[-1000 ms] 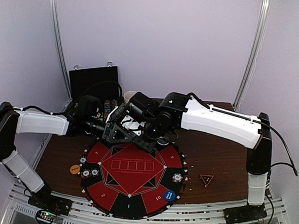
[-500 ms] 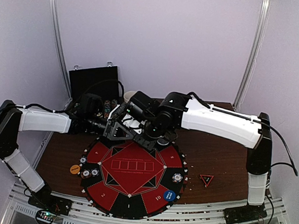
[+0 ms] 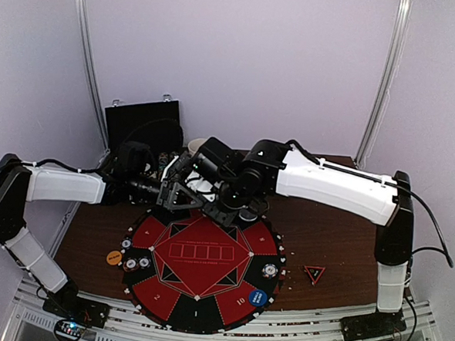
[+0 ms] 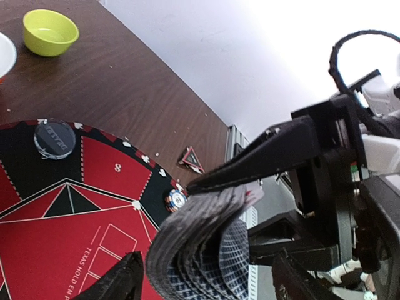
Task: Distribute texas hold em gaming equipment
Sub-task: Pass from the right arm to the left
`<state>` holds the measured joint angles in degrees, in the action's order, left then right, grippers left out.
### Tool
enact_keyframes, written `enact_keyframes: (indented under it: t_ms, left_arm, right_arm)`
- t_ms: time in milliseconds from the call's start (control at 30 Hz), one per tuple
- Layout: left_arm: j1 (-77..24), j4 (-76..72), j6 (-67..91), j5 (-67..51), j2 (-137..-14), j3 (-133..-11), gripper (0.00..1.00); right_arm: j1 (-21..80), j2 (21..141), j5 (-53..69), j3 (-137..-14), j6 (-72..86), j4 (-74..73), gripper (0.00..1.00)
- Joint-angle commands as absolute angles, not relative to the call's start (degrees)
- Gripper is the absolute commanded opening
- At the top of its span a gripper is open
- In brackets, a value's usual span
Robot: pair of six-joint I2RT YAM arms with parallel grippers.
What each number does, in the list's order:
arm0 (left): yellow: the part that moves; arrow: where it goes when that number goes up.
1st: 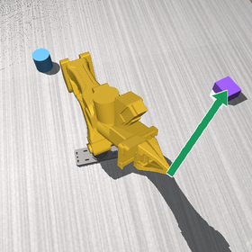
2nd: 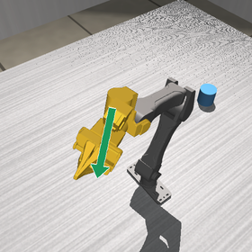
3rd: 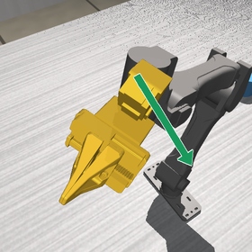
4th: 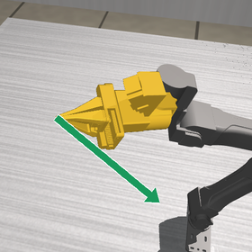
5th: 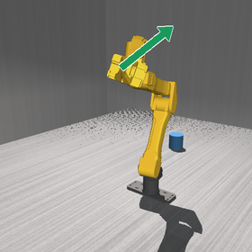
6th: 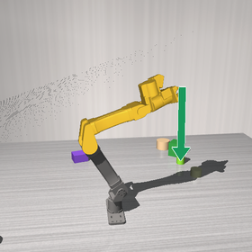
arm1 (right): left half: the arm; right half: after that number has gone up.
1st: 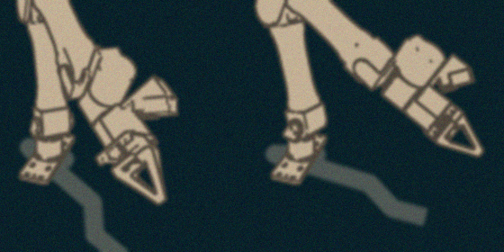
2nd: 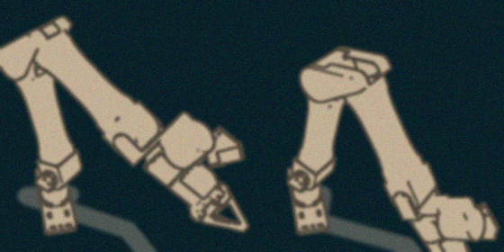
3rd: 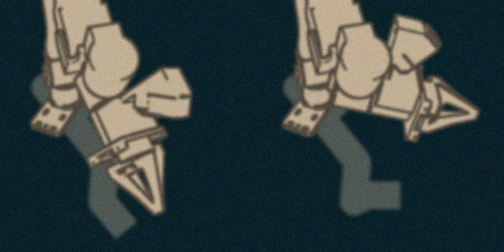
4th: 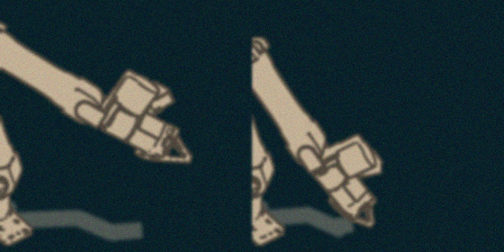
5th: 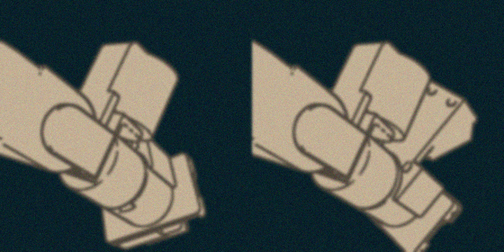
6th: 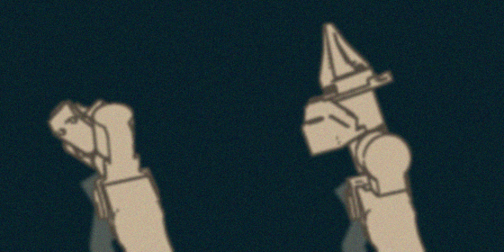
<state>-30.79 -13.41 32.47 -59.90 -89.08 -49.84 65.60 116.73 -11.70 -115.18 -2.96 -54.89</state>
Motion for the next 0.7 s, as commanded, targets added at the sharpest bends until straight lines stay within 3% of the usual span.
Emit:
enact_keyframes:
  t_ms: [0, 400, 667]
  left_arm:
    - [-29.43, -29.79, 42.02, -53.33, -86.69, -47.73, 0.72]
    - [-28.06, -36.39, 46.83, -56.63, -87.01, -46.26, 0.83]
    - [-26.90, -34.94, 45.74, -54.32, -86.40, -43.46, 0.74]
  right_arm:
    - [68.72, 117.23, -4.76, -113.11, -7.89, -56.58, 0.46]
    - [68.62, 116.89, -4.77, -111.77, -7.54, -56.43, 0.45]
    - [67.88, 116.32, -4.75, -110.62, -6.86, -54.93, 0.44]
